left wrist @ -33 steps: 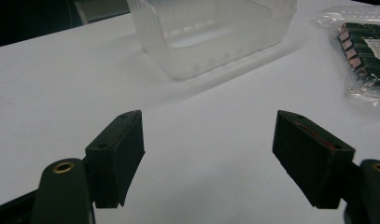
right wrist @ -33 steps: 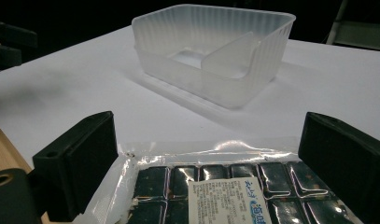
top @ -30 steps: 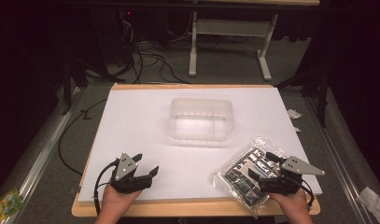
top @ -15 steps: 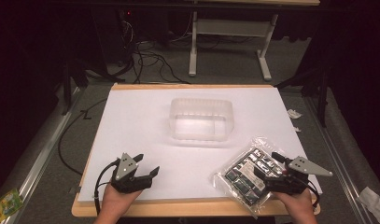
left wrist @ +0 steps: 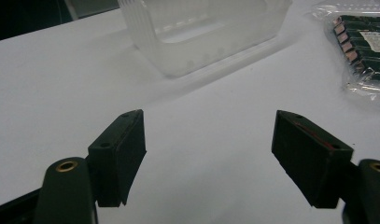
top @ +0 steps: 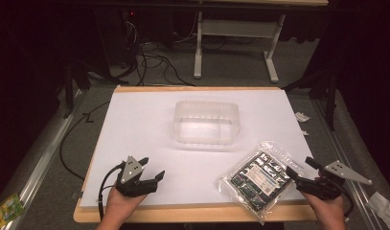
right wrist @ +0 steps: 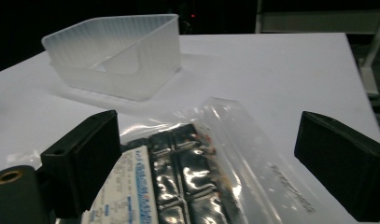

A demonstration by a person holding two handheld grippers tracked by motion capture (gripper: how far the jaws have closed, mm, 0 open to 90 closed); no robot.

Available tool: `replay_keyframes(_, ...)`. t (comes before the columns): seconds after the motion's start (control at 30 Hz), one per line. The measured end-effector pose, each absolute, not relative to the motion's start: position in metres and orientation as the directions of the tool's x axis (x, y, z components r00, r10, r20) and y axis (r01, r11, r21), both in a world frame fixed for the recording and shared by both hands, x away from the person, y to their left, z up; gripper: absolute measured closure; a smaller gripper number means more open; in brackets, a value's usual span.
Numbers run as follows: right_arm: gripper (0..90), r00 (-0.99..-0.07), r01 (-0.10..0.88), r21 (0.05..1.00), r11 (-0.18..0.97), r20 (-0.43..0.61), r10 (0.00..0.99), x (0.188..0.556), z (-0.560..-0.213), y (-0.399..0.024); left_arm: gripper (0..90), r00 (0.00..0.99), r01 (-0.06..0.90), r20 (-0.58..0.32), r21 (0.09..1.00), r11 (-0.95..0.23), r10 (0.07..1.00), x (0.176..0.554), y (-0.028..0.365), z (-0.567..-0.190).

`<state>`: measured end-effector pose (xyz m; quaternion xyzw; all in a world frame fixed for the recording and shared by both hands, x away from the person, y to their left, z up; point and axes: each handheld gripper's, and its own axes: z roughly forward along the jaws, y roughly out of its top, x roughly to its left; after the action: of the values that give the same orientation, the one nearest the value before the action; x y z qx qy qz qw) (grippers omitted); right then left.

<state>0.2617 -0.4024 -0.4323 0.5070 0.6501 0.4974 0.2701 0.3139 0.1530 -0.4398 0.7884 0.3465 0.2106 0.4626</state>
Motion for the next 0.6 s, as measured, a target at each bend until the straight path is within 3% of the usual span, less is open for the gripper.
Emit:
replay_keyframes(0.37, 15.1, -0.188, 0.483, 0.866, -0.131, 0.249, 0.95, 0.261, -0.458, -0.446, 26.4, 0.673, 0.351, 0.012, 0.875, -0.334, 0.739, 0.314, 0.154, -0.44)
replay_keyframes(0.6, 22.5, -0.164, 0.549, 0.812, -0.2, 0.339, 0.926, 0.265, -0.473, -0.451, 26.4, 0.681, 0.349, 0.02, 0.87, -0.348, 0.732, 0.314, 0.152, -0.441)
